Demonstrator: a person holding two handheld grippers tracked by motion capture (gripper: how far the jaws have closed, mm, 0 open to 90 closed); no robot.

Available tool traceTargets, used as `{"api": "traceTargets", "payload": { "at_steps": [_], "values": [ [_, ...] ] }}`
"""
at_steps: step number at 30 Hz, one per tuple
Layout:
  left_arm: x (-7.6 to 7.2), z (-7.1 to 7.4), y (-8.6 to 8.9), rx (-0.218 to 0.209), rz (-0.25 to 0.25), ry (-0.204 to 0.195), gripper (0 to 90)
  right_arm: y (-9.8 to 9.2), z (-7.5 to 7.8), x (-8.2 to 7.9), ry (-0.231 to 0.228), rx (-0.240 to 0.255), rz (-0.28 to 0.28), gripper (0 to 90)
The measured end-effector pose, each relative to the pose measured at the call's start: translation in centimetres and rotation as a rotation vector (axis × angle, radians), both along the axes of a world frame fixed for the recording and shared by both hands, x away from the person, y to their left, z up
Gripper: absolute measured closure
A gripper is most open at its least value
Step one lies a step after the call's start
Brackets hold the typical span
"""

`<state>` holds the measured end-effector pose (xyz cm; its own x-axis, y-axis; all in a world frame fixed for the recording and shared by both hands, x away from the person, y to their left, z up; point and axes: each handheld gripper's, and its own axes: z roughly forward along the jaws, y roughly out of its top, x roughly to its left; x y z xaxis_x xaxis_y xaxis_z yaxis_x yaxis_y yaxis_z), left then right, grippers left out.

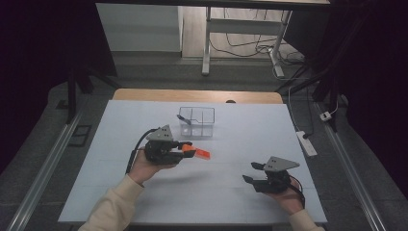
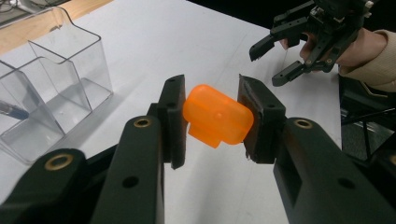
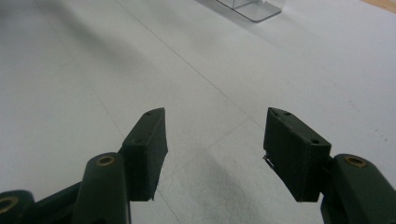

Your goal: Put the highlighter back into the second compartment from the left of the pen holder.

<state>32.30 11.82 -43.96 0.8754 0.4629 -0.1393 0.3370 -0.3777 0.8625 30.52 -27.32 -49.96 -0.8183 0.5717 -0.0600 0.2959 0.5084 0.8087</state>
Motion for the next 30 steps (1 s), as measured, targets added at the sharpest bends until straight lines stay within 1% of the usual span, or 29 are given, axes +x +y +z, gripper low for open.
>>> {"api": "traceTargets", "payload": {
  "at_steps": [5, 8, 13, 19, 23, 30],
  "values": [
    [0.2, 0.3, 0.3, -0.006, 0.005, -0.002, 63.7, -0.1, 0.0, 0.0, 0.002, 0.003, 0.002, 38.3],
    [0.4, 0.6, 0.6, -0.023, 0.017, 0.001, 63.7, -0.1, 0.0, 0.1, 0.002, -0.001, 0.003, 37.9],
    [1.0, 1.4, 1.0, -0.038, 0.035, -0.002, 63.7, -0.2, -0.1, 0.1, 0.0, -0.004, 0.004, 37.8],
    [1.5, 2.7, 1.4, -0.032, 0.048, -0.022, 63.7, -0.5, 0.1, 0.1, -0.007, -0.005, -0.004, 37.8],
    [1.8, 3.4, 1.6, -0.039, 0.061, -0.024, 63.7, -0.8, 0.1, 0.1, -0.006, 0.0, -0.009, 37.9],
    [2.6, 4.5, 1.8, -0.023, 0.079, -0.039, 63.6, -0.8, 0.0, 0.1, -0.004, -0.003, -0.007, 37.9]
  ]
}}
